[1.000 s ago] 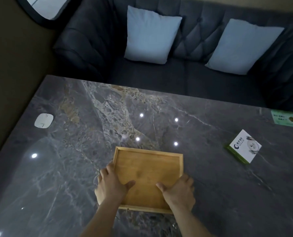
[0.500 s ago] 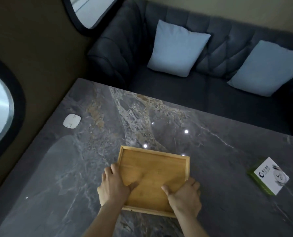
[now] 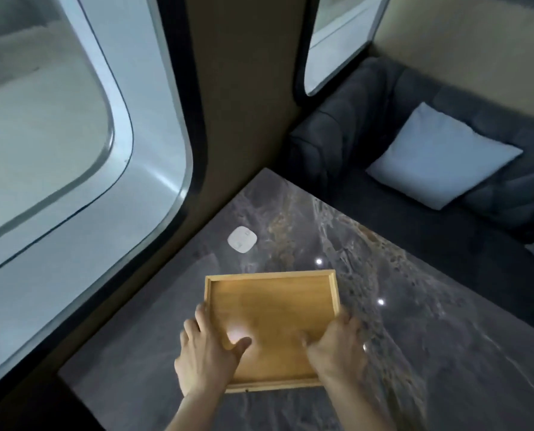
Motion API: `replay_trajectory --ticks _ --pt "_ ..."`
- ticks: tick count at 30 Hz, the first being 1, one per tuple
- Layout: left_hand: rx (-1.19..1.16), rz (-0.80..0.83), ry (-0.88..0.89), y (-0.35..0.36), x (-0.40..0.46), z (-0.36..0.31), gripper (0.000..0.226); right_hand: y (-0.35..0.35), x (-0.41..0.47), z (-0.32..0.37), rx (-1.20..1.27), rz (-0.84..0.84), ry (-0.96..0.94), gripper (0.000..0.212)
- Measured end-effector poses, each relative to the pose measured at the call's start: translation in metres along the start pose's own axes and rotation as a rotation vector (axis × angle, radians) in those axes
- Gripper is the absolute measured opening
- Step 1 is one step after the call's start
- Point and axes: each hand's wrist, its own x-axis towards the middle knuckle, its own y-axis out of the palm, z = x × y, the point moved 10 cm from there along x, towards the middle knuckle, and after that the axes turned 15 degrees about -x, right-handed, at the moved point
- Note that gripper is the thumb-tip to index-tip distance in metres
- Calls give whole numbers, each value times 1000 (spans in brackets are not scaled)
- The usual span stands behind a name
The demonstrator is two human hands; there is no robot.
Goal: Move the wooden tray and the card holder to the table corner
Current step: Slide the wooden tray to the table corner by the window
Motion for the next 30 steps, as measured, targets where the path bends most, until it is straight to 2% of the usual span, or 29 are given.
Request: replay_trajectory --ticks 7,9,11,14,23,30 --pt "-63 -65 -146 -25 39 45 100 -34 26 119 -23 -124 -236 110" --pt "-84 -64 -182 -29 46 57 89 -39 32 151 -46 -145 -310 112" --pt "-89 -51 -219 -31 53 67 77 -42 37 181 -48 -152 -376 110" --pt "-95 -41 -248 -34 62 78 70 -42 44 217 -45 -151 -465 104" --pt "-90 -79 -203 -39 90 84 60 -22 68 269 -80 -32 -619 96" --pt "-13 -27 -195 -32 99 85 65 5 83 277 -91 83 -644 104"
